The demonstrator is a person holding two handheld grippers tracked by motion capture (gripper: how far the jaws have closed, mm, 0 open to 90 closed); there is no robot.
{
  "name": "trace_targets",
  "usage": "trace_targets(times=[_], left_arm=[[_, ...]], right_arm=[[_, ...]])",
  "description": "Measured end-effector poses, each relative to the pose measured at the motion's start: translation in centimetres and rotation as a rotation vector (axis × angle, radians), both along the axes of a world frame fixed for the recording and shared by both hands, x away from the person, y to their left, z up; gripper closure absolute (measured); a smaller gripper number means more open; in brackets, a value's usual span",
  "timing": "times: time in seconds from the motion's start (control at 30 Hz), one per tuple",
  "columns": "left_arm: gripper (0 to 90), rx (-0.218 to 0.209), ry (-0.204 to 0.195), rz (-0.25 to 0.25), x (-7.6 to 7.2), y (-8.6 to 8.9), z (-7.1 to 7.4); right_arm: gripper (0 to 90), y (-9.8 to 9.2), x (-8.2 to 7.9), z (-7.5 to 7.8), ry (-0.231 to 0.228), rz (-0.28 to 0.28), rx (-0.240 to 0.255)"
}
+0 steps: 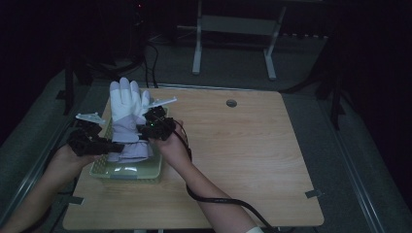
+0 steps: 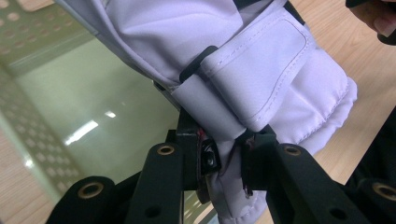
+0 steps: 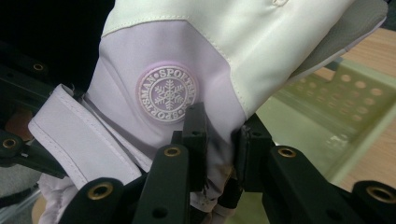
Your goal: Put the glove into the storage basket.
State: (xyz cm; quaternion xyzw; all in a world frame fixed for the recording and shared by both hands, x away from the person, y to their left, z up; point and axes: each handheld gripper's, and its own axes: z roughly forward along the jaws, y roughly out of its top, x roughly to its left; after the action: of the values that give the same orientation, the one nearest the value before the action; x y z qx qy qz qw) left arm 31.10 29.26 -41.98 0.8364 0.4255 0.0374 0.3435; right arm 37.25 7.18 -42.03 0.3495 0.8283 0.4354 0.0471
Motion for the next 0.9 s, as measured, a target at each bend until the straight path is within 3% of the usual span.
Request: trace_targets(times=[0.27, 0.57, 0.73, 0.9], left_arm=[[73.7, -0.003, 0.06, 0.001, 0.7, -0.1, -2.6], [73.6, 0.006, 0.159, -0.004, 1.4, -0.8, -6.6], [73.5, 0.006, 0.199, 0.013, 1.7, -0.7, -7.6], [72.9, 0.047, 0.213, 0.03, 2.1, -0.9, -8.3]], right_arm=[[76.4, 0.4, 0.3, -2.1, 0.042, -0.012, -0.034], [76.1, 0.6, 0.4, -5.9, 0.103, -0.022, -0.142], [76.0, 1.1, 0.4, -6.9, 0.111, -0.015, -0.184], [76.0, 1.9, 0.7, -7.6, 0.124, -0.029, -0.233]])
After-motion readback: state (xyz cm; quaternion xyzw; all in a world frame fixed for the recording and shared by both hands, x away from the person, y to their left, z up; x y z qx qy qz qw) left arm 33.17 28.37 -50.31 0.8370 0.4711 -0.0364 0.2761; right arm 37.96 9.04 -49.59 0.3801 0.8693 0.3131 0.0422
